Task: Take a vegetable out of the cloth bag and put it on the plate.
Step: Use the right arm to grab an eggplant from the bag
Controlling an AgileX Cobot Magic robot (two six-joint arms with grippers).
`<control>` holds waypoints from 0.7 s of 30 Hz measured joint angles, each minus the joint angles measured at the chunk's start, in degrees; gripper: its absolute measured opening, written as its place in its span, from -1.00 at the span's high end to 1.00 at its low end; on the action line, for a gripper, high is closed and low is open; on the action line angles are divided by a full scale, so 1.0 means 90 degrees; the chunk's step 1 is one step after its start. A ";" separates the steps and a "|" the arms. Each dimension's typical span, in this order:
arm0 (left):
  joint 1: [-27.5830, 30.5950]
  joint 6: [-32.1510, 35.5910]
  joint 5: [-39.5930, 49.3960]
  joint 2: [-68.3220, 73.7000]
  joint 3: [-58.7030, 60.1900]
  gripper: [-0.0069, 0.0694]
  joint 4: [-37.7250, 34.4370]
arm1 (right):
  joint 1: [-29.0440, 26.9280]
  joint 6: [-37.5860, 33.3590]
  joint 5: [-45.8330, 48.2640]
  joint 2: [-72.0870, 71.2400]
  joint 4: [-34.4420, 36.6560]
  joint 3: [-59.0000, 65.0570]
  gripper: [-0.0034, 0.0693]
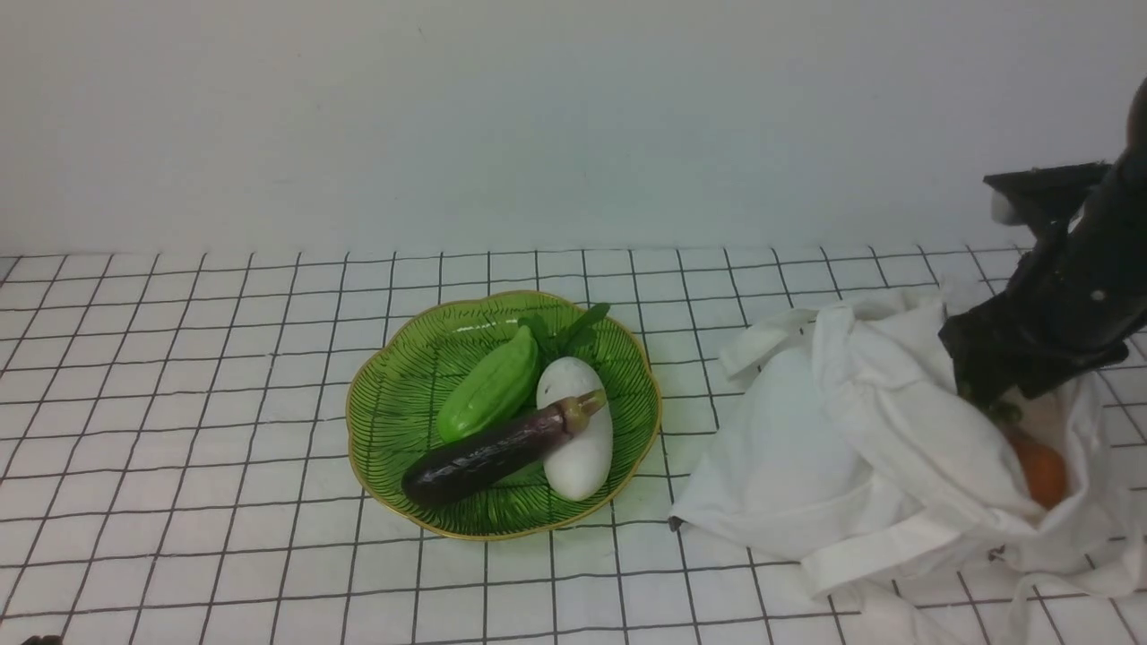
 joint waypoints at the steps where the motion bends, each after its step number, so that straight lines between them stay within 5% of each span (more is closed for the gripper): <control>1: 0.0000 0.0000 0.0000 0.0000 0.0000 0.84 0.0000 | 0.0000 -0.0010 -0.0038 0.0023 0.0000 0.0000 -0.13; 8: 0.0000 0.0000 0.0000 0.0000 0.0000 0.84 0.0000 | 0.0000 -0.0296 -0.0114 0.0335 0.0099 0.0000 -0.21; 12: 0.0000 0.0034 0.0000 0.0000 0.0000 0.84 0.0000 | 0.0000 -0.0362 -0.0046 0.0447 0.0328 0.0000 0.05; 15: 0.0000 0.0000 0.0000 0.0000 0.0000 0.84 0.0000 | 0.0014 -0.0405 0.0081 0.0454 0.0438 0.0000 0.42; 21: 0.0000 0.0034 0.0000 0.0000 0.0000 0.84 0.0000 | 0.0014 -0.0335 0.0196 0.0383 0.0452 -0.0001 0.43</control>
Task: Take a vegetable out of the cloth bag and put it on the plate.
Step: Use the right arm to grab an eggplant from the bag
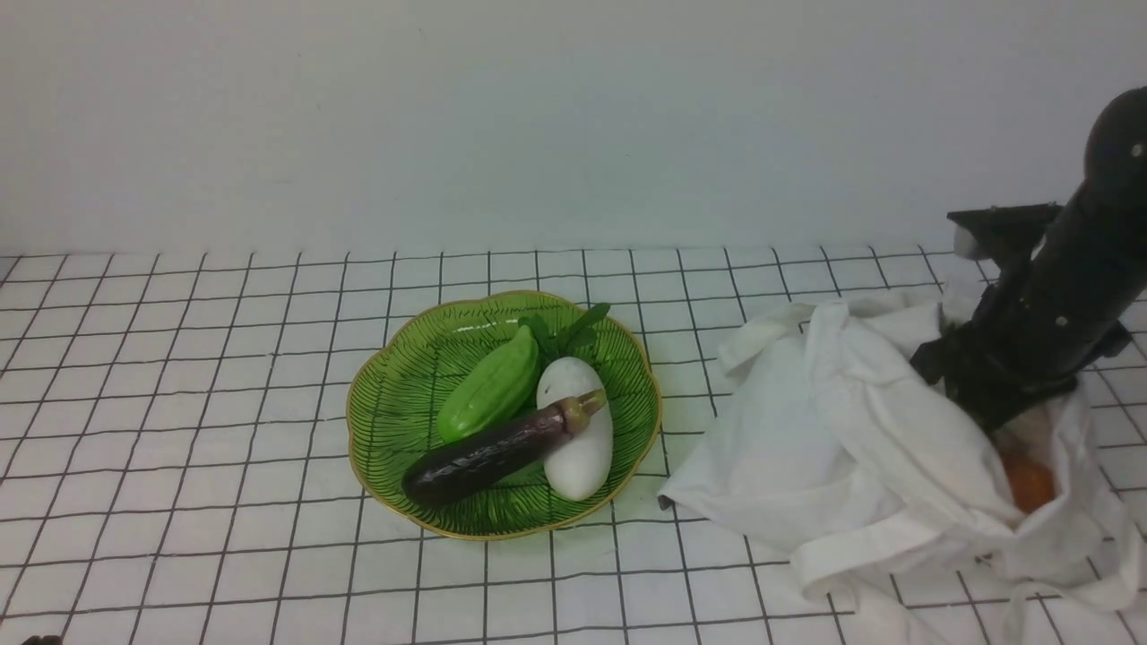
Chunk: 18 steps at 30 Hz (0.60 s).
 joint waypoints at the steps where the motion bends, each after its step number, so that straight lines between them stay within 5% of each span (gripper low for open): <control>1: 0.0000 0.0000 0.0000 0.0000 0.0000 0.84 0.0000 | 0.0000 0.0073 0.0063 -0.0078 -0.0034 0.0000 0.43; 18: 0.0000 -0.0034 0.0000 0.0000 0.0000 0.84 0.0000 | 0.0000 0.0332 0.0725 -0.2620 -0.0073 0.0000 0.53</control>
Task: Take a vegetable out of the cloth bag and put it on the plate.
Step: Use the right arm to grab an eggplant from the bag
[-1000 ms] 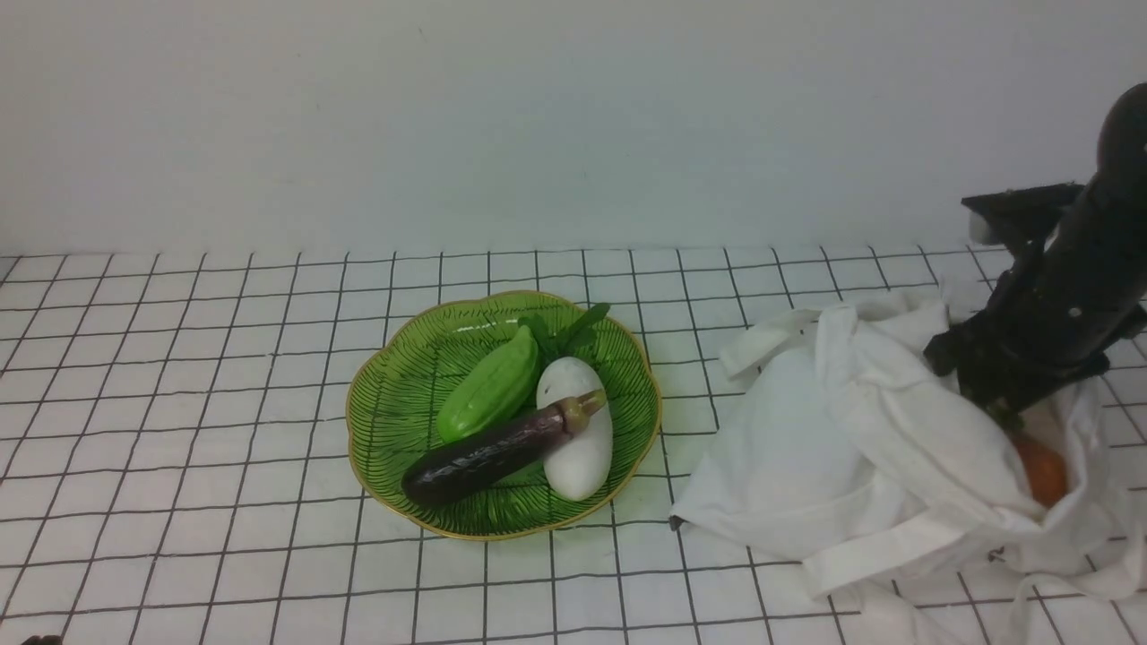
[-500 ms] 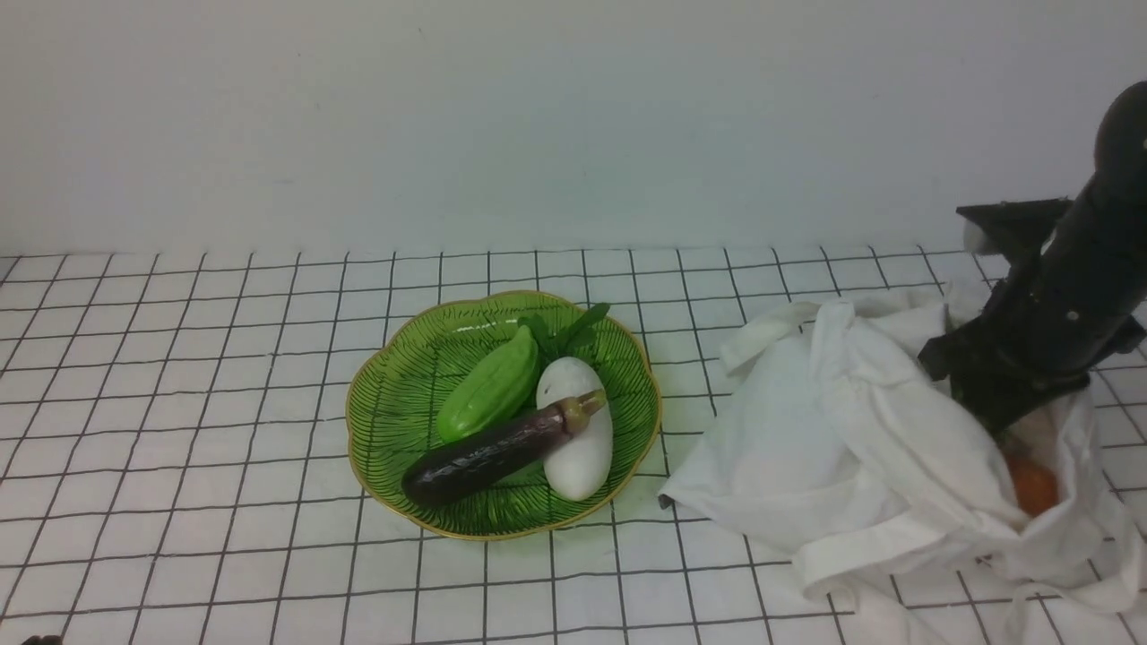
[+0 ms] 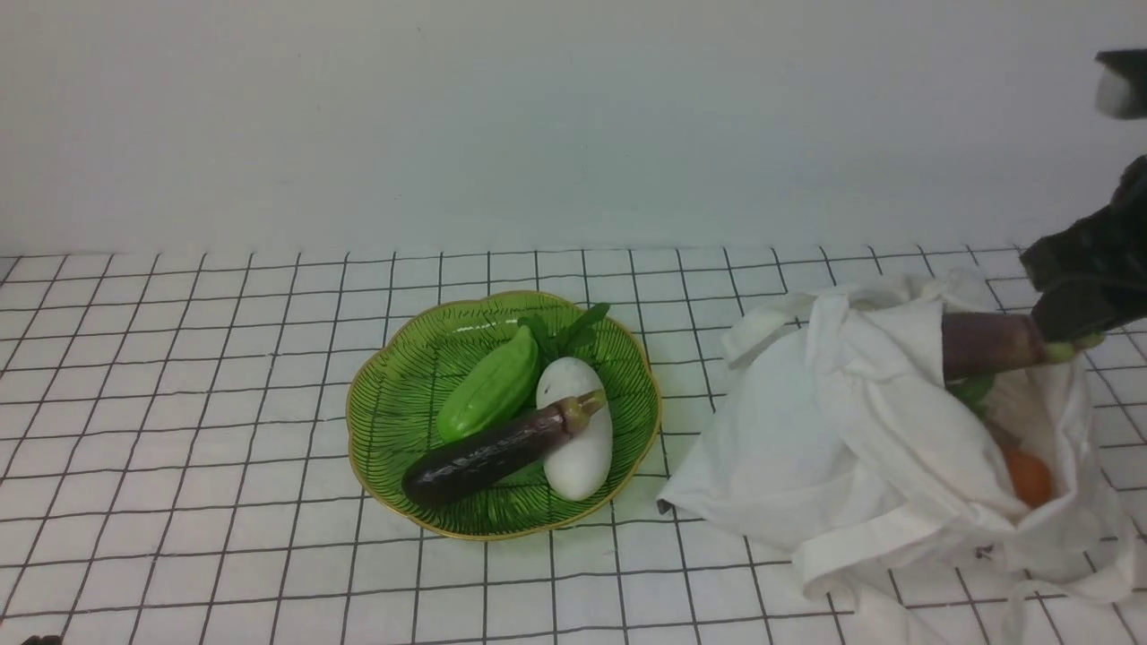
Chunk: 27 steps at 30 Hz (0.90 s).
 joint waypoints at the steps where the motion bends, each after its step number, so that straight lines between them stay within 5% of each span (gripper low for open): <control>1: 0.0000 0.0034 0.0000 0.0000 0.0000 0.84 0.0000 | 0.0000 0.0001 0.0008 -0.0075 0.0000 0.0000 0.53; 27: 0.0000 0.0000 0.0000 0.0000 0.0000 0.84 0.0000 | 0.0102 -0.0413 -0.0088 0.0827 0.0635 0.0687 0.61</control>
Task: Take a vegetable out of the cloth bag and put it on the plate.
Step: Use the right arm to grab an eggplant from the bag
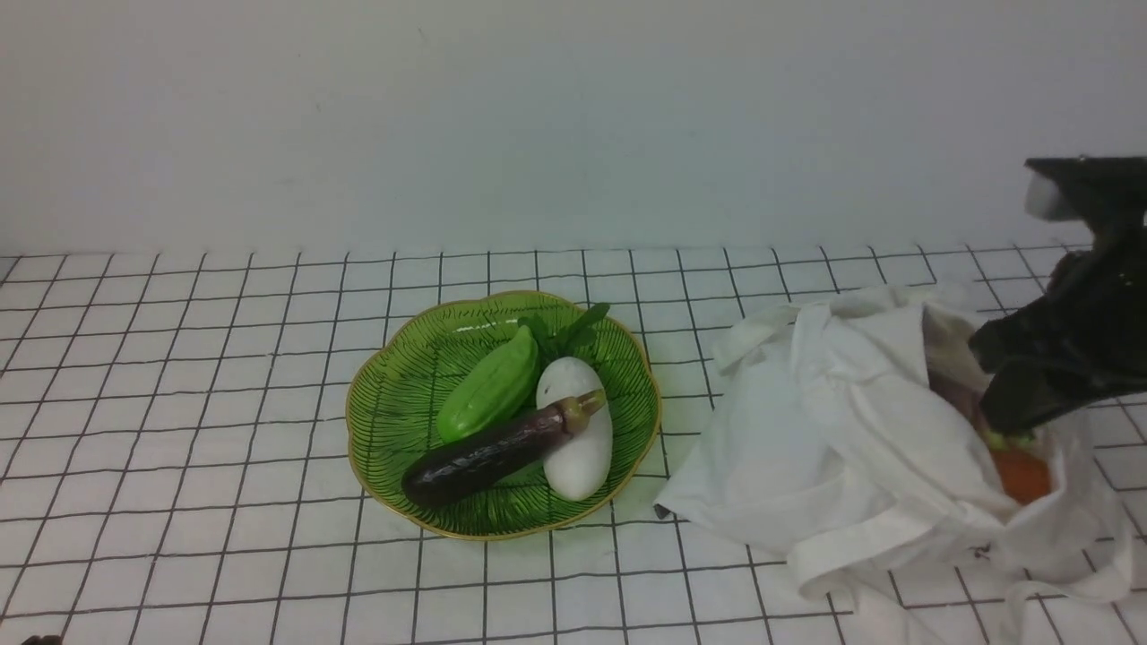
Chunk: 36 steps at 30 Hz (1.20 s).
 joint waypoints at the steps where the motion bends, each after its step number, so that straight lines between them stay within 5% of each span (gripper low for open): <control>1: 0.0000 0.0000 0.0000 0.0000 0.0000 0.84 0.0000 | 0.0132 -0.0040 0.0000 0.0085 0.0000 0.0000 0.53; 11: 0.0000 0.0000 0.0000 0.0000 0.0000 0.84 0.0000 | 0.0553 0.0025 -0.0314 0.0409 -0.0484 0.0000 -0.08; 22: 0.0000 0.0034 0.0000 0.0000 0.0000 0.84 0.0000 | 0.0355 0.1242 -0.1041 0.0493 -0.1122 0.0000 -0.12; 36: 0.0000 0.0034 0.0000 0.0000 0.0000 0.84 0.0000 | 0.0229 0.0548 -0.1097 0.1281 -0.0821 -0.0062 -0.13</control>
